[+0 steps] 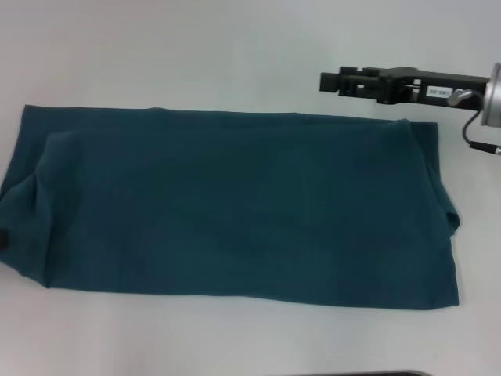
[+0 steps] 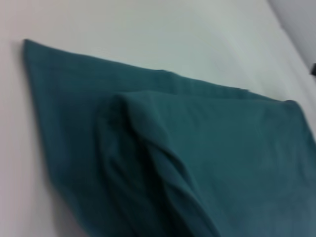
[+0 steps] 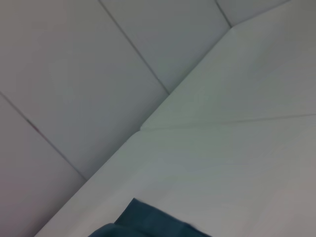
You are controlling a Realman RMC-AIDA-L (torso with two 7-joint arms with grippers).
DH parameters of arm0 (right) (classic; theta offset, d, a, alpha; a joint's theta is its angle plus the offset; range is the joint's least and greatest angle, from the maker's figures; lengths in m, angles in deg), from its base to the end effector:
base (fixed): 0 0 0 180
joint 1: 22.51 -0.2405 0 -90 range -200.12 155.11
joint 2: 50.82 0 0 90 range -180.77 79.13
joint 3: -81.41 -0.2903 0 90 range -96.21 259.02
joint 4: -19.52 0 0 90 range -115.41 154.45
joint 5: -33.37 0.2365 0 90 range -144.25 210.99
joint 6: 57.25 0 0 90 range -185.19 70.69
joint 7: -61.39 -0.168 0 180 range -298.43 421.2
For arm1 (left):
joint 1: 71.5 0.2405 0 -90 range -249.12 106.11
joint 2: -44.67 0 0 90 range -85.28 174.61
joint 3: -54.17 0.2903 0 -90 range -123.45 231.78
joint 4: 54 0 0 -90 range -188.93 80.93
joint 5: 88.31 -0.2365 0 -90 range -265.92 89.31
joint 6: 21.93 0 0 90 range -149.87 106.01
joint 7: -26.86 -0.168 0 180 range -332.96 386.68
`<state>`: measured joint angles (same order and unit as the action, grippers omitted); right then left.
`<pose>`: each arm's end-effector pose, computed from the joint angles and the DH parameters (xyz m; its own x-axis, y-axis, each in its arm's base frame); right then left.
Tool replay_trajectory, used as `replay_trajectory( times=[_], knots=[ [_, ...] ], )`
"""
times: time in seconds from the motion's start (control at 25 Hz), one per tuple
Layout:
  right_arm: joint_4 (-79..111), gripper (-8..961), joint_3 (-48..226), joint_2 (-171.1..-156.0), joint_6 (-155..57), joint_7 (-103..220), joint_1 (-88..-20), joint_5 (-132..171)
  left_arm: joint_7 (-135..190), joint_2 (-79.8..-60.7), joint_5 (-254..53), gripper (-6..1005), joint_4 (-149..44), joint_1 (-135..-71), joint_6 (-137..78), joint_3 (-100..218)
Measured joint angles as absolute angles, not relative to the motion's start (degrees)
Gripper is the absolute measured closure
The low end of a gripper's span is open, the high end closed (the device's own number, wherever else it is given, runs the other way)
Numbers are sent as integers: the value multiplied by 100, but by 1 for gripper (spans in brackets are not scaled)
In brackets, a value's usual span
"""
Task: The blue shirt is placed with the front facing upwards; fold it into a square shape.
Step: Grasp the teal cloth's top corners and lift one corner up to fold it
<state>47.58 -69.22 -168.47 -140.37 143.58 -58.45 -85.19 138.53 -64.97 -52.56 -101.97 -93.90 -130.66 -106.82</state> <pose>0.2976 0.4039 -0.0415 0.4972 -0.6417 -0.5839 -0.7775 -0.6283 0.0285 -0.4082 0.2806 0.0849 0.3703 0.8864 0.2778 0.9260 -0.3758 -0.0352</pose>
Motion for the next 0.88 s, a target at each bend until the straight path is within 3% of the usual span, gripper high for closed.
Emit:
replay_trajectory(
  times=[0.32,0.72,0.88],
  knots=[
    [4543,293,-6539,-17017,-13647,14653,-6051,-8519,13712,-6578,-5083,989,-10299,-9349,-13337,-10685],
    [4145,330,-6333,-17049,-13507,15171,-6216,-8471,13639,-6594,-4973,988,-10304,-9336,-13331,-10747],
    [3953,533,-6078,-17077,-13340,15378,-6318,-8324,13627,-6616,-4940,988,-10314,-9344,-13345,-10735]
  ],
)
